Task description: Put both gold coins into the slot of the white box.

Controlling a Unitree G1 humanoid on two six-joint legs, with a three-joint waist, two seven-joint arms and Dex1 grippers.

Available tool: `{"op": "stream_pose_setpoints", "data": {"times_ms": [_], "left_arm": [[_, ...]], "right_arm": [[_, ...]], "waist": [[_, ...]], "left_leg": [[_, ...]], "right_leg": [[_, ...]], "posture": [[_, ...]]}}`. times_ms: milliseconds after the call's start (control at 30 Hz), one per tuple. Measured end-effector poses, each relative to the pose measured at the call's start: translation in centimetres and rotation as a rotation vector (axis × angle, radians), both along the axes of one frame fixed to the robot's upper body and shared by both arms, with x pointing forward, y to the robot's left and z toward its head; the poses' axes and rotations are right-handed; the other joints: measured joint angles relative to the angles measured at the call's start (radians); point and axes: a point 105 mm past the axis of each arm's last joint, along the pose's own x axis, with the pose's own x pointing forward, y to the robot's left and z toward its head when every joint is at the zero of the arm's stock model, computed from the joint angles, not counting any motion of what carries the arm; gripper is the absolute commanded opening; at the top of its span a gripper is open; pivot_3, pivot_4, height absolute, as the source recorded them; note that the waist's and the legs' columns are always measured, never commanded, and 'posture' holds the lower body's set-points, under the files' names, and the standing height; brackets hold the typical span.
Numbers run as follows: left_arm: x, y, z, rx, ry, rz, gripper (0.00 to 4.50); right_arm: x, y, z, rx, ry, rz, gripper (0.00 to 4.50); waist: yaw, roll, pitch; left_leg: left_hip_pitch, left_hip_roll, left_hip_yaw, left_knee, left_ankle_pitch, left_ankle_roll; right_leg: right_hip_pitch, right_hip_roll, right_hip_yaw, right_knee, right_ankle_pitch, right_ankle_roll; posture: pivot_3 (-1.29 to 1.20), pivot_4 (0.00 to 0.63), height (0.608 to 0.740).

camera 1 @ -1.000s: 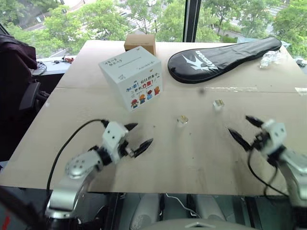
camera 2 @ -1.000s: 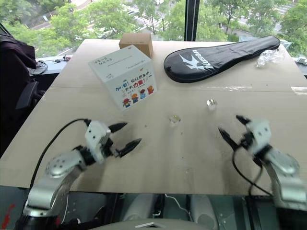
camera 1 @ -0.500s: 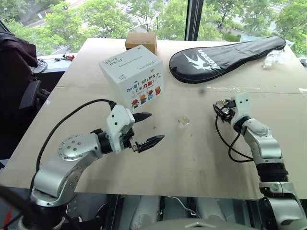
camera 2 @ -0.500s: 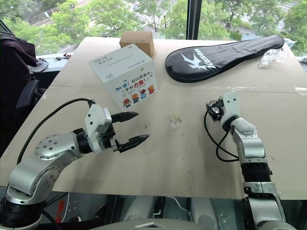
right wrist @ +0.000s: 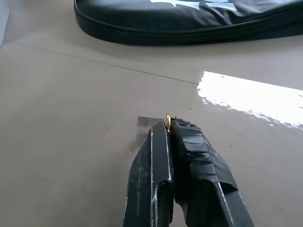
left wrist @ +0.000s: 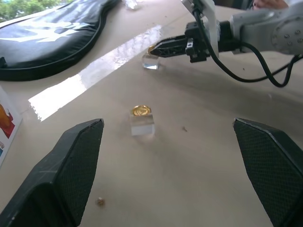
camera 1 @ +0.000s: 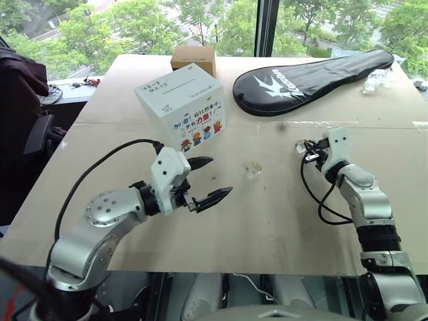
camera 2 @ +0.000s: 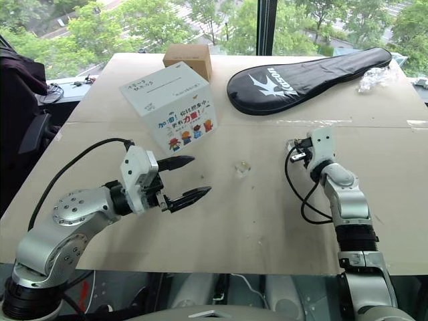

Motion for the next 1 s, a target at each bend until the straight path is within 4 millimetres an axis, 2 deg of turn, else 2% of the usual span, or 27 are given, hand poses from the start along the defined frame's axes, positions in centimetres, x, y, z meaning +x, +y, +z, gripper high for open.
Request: {"op": "stream_pose_setpoints", "data": {"times_ms": [67, 133, 267, 400, 500, 600, 1000], "left_arm": [[0.8, -0.9, 1.2, -0.196, 0.035, 0.036, 4.50], [1.7, -1.5, 3.2, -0.424, 0.070, 0.056, 4.50], [2.5, -2.6, 5.4, -0.736, 0.149, 0.016, 4.50], [3.1, -2.9, 7.4, -1.015, 0.207, -0.038, 4.50], [3.0, -3.0, 7.9, -1.115, 0.244, -0.085, 3.74], [2.6, -3.2, 8.1, -1.146, 0.266, -0.131, 2.43], [1.6, -3.8, 7.5, -1.154, 0.342, -0.232, 2.43]], "right_arm": [[-1.1, 2.0, 3.1, 0.194, -0.049, 0.122, 0.03], [-3.2, 5.0, 6.8, 0.386, -0.092, 0.330, 0.03], [-6.8, 8.8, 10.0, 0.579, -0.073, 0.615, 0.03], [-8.9, 11.2, 11.3, 0.737, -0.011, 0.764, 0.03], [-9.3, 12.0, 12.1, 0.800, 0.004, 0.794, 0.00], [-9.5, 12.8, 12.6, 0.820, 0.015, 0.815, 0.00], [-9.7, 13.5, 13.3, 0.840, 0.023, 0.828, 0.00]], "waist": [[-0.001, 0.000, 0.000], [-0.003, -0.001, 0.000], [-0.005, -0.003, -0.001], [-0.006, -0.003, -0.001], [-0.007, -0.003, -0.001], [-0.007, -0.003, -0.001], [-0.007, -0.003, -0.001]], "left_leg": [[0.000, 0.000, -0.001, 0.001, 0.000, 0.000], [0.000, 0.000, -0.002, 0.001, 0.000, 0.000], [0.000, 0.000, -0.002, 0.002, 0.000, 0.000], [0.000, 0.000, -0.002, 0.002, 0.000, 0.000], [0.000, 0.000, -0.002, 0.002, 0.000, 0.000], [0.000, -0.001, -0.001, 0.002, 0.000, 0.000], [0.000, -0.001, -0.001, 0.002, 0.000, 0.000]], "right_leg": [[0.000, 0.000, -0.001, 0.001, 0.000, 0.000], [0.000, 0.000, -0.002, 0.001, 0.000, 0.000], [0.001, 0.000, -0.002, 0.001, 0.000, 0.001], [0.001, 0.000, -0.002, 0.001, 0.000, 0.001], [0.001, 0.001, -0.002, 0.001, 0.000, 0.000], [0.001, 0.001, -0.002, 0.001, 0.000, 0.000], [0.001, 0.002, -0.001, 0.001, 0.000, 0.000]], "posture": [[0.00, 0.150, 0.740], [0.00, 0.150, 0.740], [0.00, 0.150, 0.740], [0.00, 0.150, 0.740], [0.00, 0.150, 0.740], [0.00, 0.150, 0.740], [0.00, 0.150, 0.740]]}}
